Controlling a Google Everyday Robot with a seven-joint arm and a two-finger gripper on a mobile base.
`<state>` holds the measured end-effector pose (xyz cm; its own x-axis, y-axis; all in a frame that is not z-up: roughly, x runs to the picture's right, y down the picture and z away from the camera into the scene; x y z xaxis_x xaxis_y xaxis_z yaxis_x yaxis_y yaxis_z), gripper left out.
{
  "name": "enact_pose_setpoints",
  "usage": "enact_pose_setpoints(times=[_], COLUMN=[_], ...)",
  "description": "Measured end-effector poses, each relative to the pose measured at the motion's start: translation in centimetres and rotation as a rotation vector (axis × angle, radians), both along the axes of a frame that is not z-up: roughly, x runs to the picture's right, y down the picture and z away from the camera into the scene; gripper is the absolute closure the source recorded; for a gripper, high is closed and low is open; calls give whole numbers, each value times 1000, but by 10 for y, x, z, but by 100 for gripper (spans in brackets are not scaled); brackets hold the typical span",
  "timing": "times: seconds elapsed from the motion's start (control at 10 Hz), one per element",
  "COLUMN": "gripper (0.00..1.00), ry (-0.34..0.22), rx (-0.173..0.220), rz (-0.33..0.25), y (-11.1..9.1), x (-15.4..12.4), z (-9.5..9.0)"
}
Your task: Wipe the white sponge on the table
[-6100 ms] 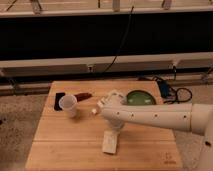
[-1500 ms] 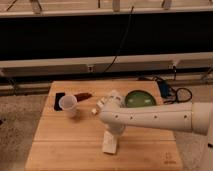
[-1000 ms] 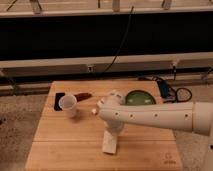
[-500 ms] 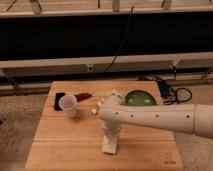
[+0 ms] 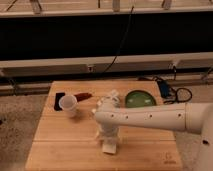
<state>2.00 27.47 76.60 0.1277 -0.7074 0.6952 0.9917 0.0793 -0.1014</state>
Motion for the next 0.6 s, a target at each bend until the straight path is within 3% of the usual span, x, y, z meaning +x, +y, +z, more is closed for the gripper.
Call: enact_pose_setpoints(times=[0.2,0.3,0.6], gripper=[22,27,59], ry=[12,19,34], rx=[-8,-9,-13], rz=[-17,-19,-23], y=[3,4,5], x=[1,3,6], z=[8,10,15])
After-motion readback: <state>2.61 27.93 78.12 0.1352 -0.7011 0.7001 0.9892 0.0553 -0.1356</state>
